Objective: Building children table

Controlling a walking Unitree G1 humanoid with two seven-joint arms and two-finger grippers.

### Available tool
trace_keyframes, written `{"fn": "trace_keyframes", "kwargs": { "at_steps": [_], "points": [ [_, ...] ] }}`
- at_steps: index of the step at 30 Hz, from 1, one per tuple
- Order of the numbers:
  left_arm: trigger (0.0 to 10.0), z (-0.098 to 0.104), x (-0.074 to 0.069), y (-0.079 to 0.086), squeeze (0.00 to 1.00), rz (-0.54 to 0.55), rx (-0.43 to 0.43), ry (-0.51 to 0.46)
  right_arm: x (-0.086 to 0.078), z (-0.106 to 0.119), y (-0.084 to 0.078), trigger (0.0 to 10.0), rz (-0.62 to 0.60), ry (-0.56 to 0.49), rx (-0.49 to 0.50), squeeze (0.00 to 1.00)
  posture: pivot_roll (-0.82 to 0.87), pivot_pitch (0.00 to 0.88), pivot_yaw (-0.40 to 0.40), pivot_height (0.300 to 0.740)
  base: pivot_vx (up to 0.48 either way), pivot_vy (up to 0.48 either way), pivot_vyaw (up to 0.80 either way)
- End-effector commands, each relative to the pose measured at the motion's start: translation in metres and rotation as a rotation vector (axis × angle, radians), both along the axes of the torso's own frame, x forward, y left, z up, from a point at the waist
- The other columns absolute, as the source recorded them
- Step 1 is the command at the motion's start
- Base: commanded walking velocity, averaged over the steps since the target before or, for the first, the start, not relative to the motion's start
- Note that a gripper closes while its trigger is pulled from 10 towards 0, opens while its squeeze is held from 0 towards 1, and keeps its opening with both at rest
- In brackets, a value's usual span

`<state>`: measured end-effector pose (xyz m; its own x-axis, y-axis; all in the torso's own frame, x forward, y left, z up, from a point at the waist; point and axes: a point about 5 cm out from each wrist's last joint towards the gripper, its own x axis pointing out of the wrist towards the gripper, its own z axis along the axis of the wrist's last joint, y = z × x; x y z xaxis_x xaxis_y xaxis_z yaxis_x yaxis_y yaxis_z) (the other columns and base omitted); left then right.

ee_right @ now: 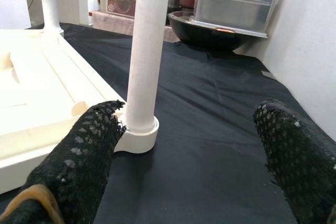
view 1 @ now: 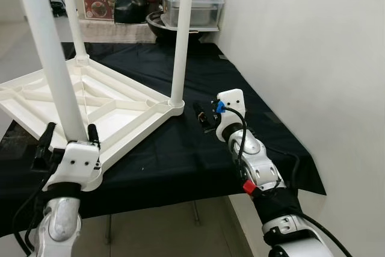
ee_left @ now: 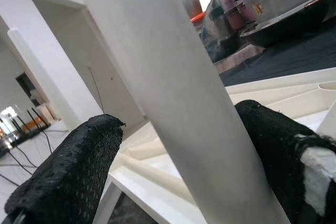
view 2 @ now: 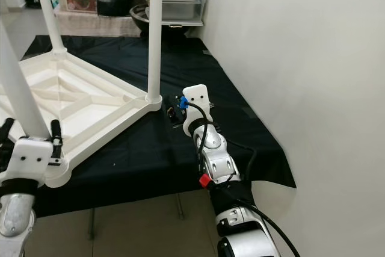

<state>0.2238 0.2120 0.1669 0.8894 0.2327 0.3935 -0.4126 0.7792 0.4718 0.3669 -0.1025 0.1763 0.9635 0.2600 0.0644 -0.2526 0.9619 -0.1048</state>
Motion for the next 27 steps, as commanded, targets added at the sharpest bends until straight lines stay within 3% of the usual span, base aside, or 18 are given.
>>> {"fn": "trace_keyframes", "kwargs": {
  "at_steps": [1,2,8,14,27],
  "points": [
    [10.0,-0.002,-0.002,-0.004,0.00,-0.016,-0.001,0.005,0.000,0.000,-0.004,10.0,-0.015,0.005,0.013,0.00,0.15,0.000,-0.142,0.740,0.000,0.000,0.00],
    [10.0,-0.004,0.000,-0.010,0.00,-0.068,-0.038,0.021,-0.001,-0.001,-0.003,10.0,-0.013,0.009,0.014,0.00,0.15,0.000,-0.143,0.740,0.000,0.000,0.00],
    [10.0,-0.005,0.005,-0.017,0.00,-0.130,-0.089,0.038,0.000,0.000,-0.004,10.0,-0.020,0.013,0.016,0.00,0.14,0.000,-0.139,0.740,-0.056,0.000,0.00],
    [10.0,-0.006,0.002,-0.021,0.00,-0.133,-0.085,0.037,0.000,0.000,-0.007,10.0,-0.030,0.017,0.018,0.00,0.14,0.000,-0.140,0.740,-0.340,0.000,0.00],
    [10.0,-0.007,0.002,-0.027,0.00,-0.163,-0.084,0.040,-0.001,-0.001,-0.009,10.0,-0.049,0.023,0.025,0.00,0.14,0.000,-0.139,0.740,0.000,0.000,0.00]
  ]
}}
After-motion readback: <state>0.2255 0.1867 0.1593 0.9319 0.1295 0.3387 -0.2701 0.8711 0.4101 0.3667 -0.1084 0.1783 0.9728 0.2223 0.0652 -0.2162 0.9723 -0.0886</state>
